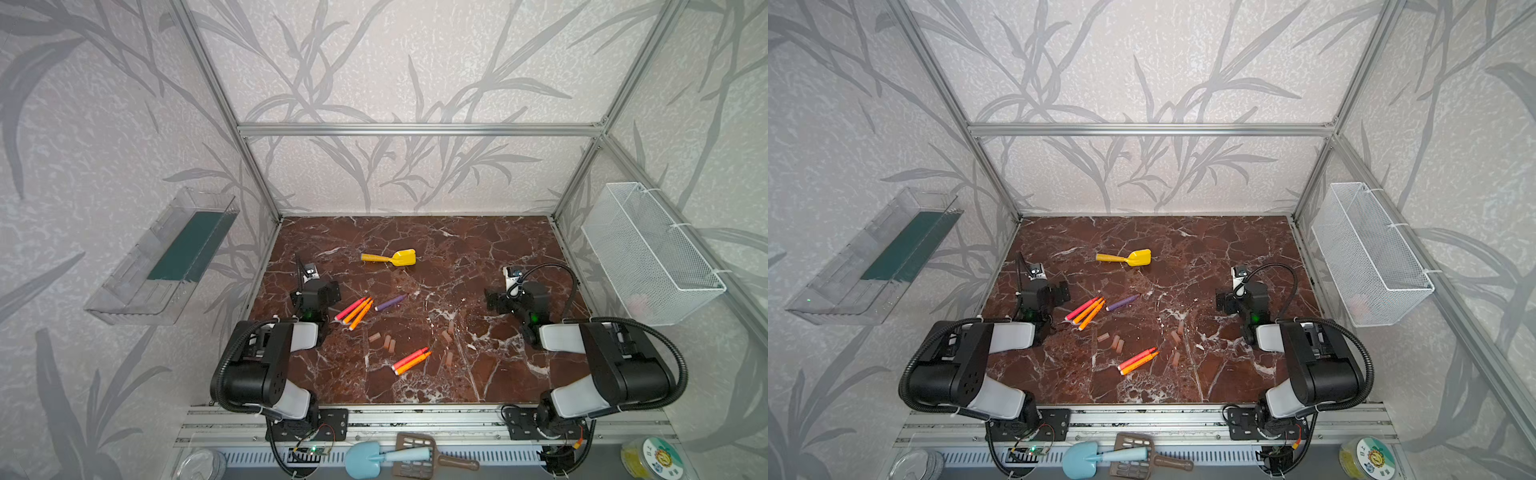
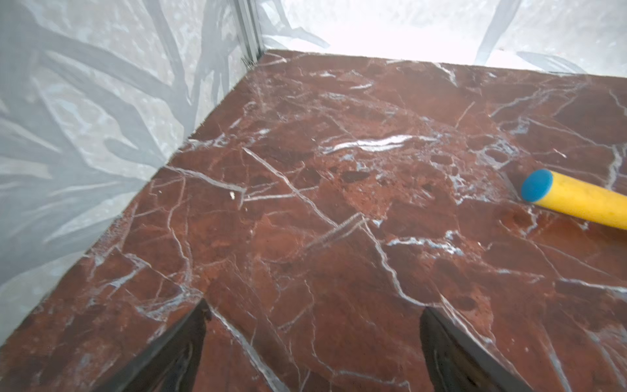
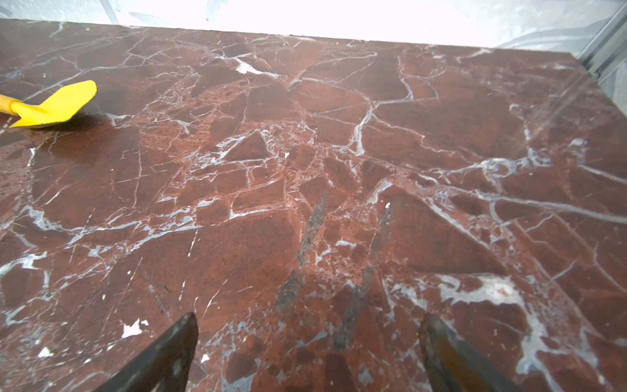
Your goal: Insert the pens into the pen caps
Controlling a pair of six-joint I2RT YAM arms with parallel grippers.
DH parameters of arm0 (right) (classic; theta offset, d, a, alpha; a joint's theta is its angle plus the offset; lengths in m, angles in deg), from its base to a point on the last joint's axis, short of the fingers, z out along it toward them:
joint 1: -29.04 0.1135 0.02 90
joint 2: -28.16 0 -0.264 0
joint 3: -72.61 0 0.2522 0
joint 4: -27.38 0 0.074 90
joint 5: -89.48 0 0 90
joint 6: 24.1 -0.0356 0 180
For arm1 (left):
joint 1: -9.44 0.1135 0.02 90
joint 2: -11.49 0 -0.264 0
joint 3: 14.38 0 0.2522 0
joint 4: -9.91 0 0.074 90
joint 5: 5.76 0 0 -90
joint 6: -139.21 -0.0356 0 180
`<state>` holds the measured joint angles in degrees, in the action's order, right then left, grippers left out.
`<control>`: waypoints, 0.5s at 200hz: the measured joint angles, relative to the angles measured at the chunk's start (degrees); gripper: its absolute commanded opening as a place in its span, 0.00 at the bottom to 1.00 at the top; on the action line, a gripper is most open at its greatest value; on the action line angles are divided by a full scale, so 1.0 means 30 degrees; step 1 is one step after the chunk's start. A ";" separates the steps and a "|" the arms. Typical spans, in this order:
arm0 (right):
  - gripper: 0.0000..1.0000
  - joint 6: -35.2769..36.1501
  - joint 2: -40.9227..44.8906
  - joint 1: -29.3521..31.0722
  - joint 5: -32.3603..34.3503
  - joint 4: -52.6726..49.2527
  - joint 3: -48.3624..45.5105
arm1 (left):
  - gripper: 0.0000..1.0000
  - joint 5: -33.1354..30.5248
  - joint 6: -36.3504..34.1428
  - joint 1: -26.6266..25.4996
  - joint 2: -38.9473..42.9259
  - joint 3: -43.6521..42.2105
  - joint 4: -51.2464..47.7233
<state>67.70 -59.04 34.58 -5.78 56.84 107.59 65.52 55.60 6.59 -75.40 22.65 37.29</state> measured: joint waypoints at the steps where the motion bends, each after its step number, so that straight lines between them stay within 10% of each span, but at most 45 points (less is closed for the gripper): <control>1: 0.99 0.0022 0.0000 0.0000 0.0000 0.0015 0.0000 | 0.99 -0.0015 -0.0015 0.0000 0.0000 0.0000 0.0015; 100: 0.99 0.1078 -0.0124 -0.0102 0.0000 0.0969 0.0197 | 0.99 -0.1202 -0.0641 0.0102 -0.0117 0.0095 0.1239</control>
<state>70.93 -59.41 34.27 -5.78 59.75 108.18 61.91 53.68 6.89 -75.75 22.93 41.01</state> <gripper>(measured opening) 0.991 0.992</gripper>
